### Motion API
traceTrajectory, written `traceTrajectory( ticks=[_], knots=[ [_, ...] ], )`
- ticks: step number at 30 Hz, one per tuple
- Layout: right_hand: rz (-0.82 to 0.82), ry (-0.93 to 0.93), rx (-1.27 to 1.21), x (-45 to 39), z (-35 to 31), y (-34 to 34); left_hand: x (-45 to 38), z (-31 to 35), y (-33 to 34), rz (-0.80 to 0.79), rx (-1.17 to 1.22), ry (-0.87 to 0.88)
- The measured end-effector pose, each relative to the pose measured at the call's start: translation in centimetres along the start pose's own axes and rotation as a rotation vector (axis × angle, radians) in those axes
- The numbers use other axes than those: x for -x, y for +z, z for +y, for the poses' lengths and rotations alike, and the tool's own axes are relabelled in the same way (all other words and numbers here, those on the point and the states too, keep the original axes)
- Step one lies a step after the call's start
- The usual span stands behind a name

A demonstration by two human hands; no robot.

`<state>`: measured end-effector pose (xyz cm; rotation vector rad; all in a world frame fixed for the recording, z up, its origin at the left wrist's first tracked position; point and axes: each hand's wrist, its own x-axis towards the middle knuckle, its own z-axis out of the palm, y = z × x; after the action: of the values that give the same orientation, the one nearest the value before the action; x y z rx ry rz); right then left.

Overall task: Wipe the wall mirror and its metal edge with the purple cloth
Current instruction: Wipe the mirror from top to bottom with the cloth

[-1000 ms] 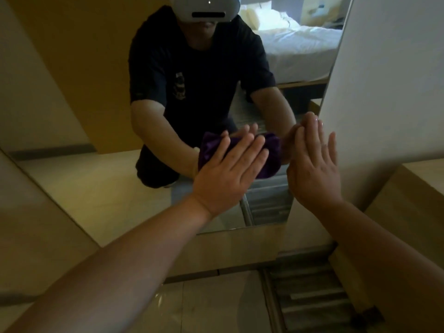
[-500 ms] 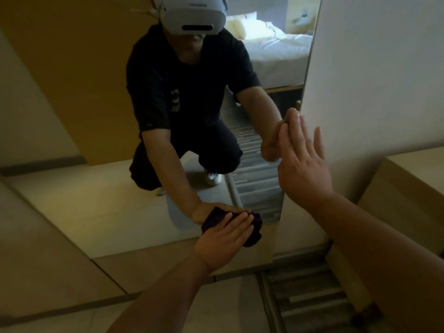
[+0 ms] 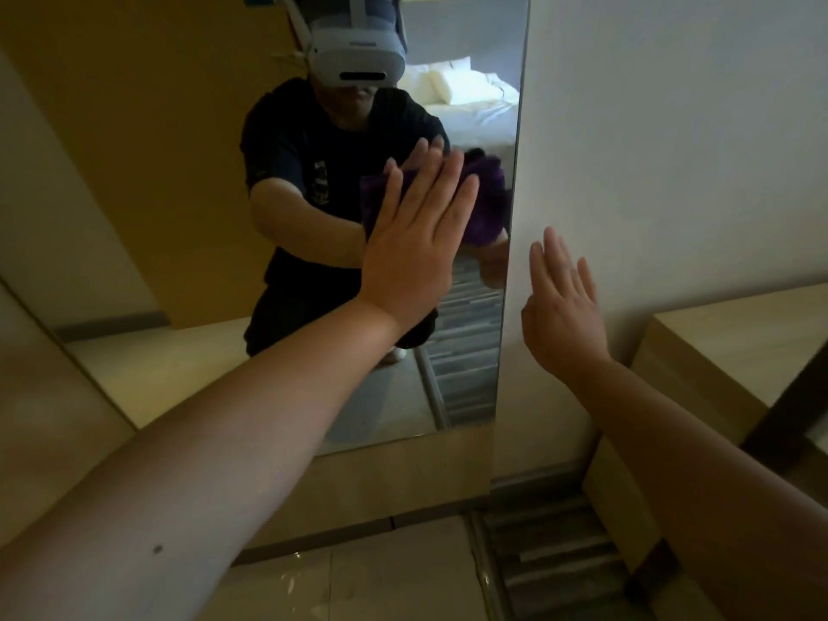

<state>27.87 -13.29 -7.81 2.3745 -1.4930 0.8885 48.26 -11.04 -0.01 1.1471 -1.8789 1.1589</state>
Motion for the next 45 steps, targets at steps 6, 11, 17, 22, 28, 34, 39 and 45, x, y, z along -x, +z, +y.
traceTrajectory(
  ticks=[6,11,17,22,28,34,39,45],
  knots=[
    [-0.044,0.023,0.060,-1.5,2.3,0.0,-0.5,1.5,2.8,-0.037,-0.101,0.048],
    [-0.038,-0.002,0.067,-1.2,4.1,1.8,6.0,3.7,5.3,-0.124,-0.093,0.128],
    [-0.033,0.008,0.084,-0.8,4.3,4.1,14.7,6.7,8.6,-0.240,-0.086,0.253],
    [0.007,0.026,0.045,-0.9,3.9,5.0,23.5,8.7,11.0,-0.390,-0.024,0.353],
    [-0.018,-0.009,0.131,-1.1,4.7,5.4,27.0,8.9,11.6,-0.597,0.014,0.496],
    [-0.099,-0.009,0.157,-0.8,4.6,4.2,25.4,7.0,8.4,-0.731,0.092,0.556],
    [-0.188,0.031,0.170,-0.8,3.8,3.2,23.4,4.8,3.5,-0.782,0.125,0.436],
    [-0.281,0.122,0.198,-0.8,2.0,1.2,20.4,2.2,-0.6,-0.750,0.259,0.286]
  ],
)
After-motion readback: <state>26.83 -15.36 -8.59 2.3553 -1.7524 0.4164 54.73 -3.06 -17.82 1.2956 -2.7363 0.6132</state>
